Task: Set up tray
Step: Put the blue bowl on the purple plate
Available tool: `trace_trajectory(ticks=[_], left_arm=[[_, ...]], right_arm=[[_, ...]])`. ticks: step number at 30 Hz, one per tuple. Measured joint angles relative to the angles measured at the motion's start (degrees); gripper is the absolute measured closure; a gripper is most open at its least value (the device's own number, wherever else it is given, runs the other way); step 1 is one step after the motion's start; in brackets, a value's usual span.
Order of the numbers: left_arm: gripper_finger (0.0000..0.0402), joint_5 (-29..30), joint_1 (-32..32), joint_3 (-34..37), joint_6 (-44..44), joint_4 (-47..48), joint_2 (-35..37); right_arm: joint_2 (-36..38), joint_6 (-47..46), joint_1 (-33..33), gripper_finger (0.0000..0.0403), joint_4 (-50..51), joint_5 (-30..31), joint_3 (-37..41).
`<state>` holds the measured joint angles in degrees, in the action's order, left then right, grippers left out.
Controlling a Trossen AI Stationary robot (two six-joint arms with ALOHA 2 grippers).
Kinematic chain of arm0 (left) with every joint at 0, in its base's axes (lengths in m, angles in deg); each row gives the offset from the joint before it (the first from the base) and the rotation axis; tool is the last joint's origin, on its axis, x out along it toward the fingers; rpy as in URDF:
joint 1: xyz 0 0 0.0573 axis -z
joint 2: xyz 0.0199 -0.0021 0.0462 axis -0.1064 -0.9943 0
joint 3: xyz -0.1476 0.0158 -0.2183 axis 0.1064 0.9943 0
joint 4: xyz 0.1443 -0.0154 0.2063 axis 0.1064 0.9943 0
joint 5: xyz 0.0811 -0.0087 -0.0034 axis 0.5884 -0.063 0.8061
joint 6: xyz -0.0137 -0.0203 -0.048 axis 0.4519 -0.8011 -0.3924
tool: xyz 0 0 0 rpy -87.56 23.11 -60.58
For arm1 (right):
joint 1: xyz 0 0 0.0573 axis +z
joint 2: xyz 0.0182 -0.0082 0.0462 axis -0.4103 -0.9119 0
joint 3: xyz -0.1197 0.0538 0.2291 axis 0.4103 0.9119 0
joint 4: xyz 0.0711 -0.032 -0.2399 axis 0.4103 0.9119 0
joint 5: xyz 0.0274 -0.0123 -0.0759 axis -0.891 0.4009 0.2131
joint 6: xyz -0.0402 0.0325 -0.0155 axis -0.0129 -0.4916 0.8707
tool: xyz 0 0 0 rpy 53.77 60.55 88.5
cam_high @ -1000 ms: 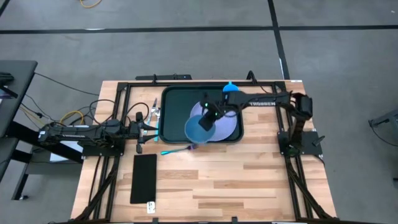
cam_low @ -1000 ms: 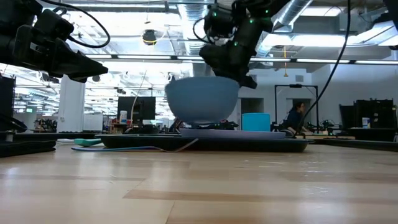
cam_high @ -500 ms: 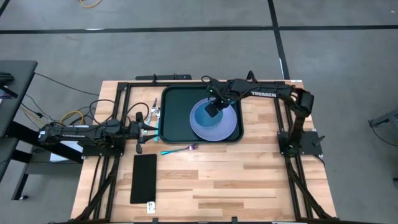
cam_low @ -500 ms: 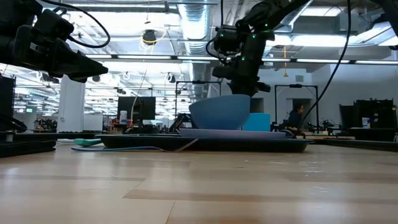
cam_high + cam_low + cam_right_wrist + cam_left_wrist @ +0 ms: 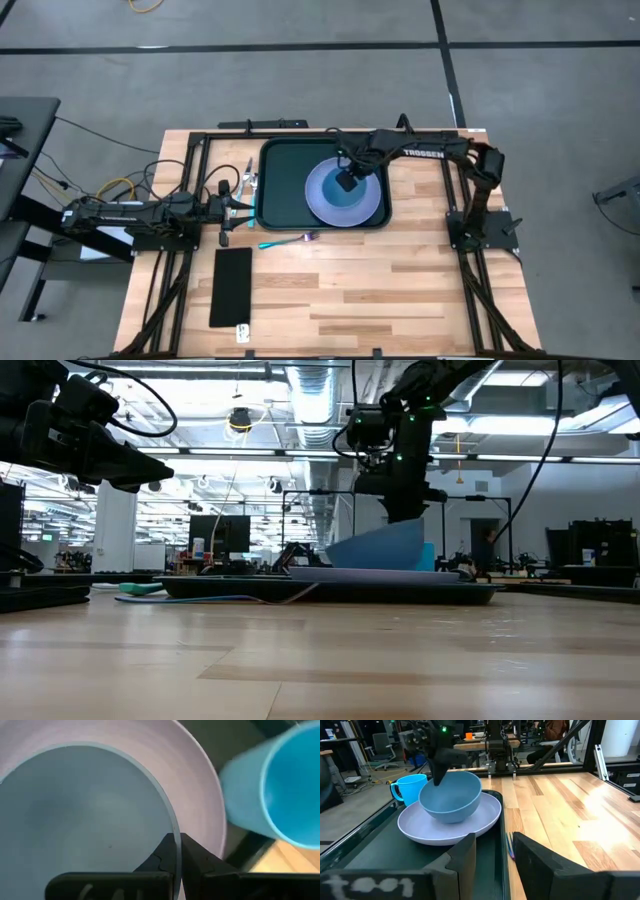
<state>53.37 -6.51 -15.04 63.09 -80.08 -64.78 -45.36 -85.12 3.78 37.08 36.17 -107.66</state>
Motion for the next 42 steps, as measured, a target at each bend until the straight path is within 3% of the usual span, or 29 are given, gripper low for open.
trace_trajectory(ticks=[4, 12, 16, 20, 26, 42], left_arm=[[0.0281, 0.0, 0.0, 0.0, 0.0, 0.0, 0.0], [0.0281, 0.0, 0.0, 0.0, 0.0, 0.0, 0.0], [0.0281, 0.0, 0.0, 0.0, 0.0, 0.0, 0.0], [0.0281, 0.0, 0.0, 0.0, 0.0, 0.0, 0.0], [0.0281, 0.0, 0.0, 0.0, 0.0, 0.0, 0.0], [0.0281, 0.0, 0.0, 0.0, 0.0, 0.0, 0.0]], right_arm=[[2.1, 0.6, 0.9, 0.0401, -5.1, -0.7, 0.0], [3.4, 0.6, -0.4, 0.0401, -4.7, -0.9, 0.7], [4.6, -0.6, -0.3, 0.0401, -8.8, -1.4, 8.5], [9.1, -2.7, -1.2, 0.0402, -19.5, -3.8, 16.3], [13.3, -3.3, -2.8, 0.0402, -23.2, -5.7, 18.0], [8.2, -1.8, -3.9, 0.0401, -21.9, -8.4, 18.1]])
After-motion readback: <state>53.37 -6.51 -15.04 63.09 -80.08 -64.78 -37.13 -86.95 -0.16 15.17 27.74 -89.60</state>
